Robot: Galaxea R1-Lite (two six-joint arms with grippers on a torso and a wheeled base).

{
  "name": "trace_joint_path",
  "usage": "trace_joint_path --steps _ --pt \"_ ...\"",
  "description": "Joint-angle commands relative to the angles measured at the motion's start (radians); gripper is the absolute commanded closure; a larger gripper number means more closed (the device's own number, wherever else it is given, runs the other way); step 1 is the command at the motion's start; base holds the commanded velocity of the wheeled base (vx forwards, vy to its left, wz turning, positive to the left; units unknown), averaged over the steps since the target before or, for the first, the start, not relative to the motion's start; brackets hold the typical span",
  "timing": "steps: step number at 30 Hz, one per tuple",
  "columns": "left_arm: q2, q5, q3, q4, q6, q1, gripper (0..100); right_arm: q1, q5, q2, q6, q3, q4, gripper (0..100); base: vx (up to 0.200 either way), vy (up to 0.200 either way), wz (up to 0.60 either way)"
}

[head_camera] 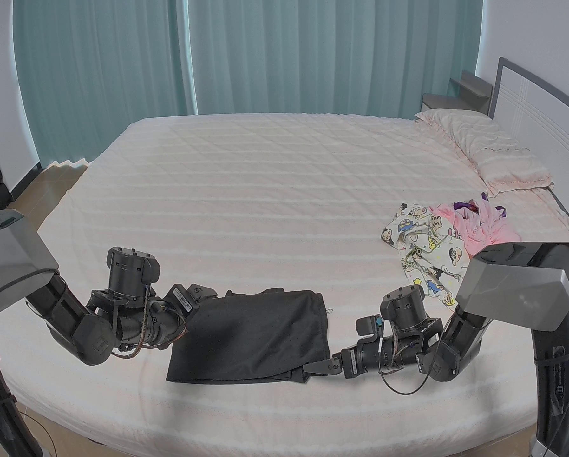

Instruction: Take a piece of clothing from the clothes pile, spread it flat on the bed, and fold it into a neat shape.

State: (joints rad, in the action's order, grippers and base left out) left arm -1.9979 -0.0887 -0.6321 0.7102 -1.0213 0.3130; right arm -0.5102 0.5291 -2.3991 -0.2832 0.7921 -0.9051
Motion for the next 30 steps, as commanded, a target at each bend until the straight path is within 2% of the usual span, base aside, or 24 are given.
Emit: trace_joint_path --steps 1,9,10,30 --pt "-0.001 0.000 0.000 0.002 0.000 0.001 0 -0.008 -0.001 -0.020 -0.001 0.021 0.000 0 0.000 0.000 0.00" --pt "-0.001 0.000 0.000 0.000 0.000 0.001 0 -0.017 -0.003 -0.037 0.009 0.024 0.002 0 0.000 0.000 0.00" --pt "-0.002 0.000 0.000 0.002 0.000 0.000 0 -0.017 -0.003 -0.037 0.010 0.024 0.002 100 0.000 0.000 0.00" --pt "-0.007 0.001 -0.004 0.000 0.000 0.000 0 0.018 -0.003 -0.003 0.030 -0.044 0.003 100 0.000 0.000 0.00"
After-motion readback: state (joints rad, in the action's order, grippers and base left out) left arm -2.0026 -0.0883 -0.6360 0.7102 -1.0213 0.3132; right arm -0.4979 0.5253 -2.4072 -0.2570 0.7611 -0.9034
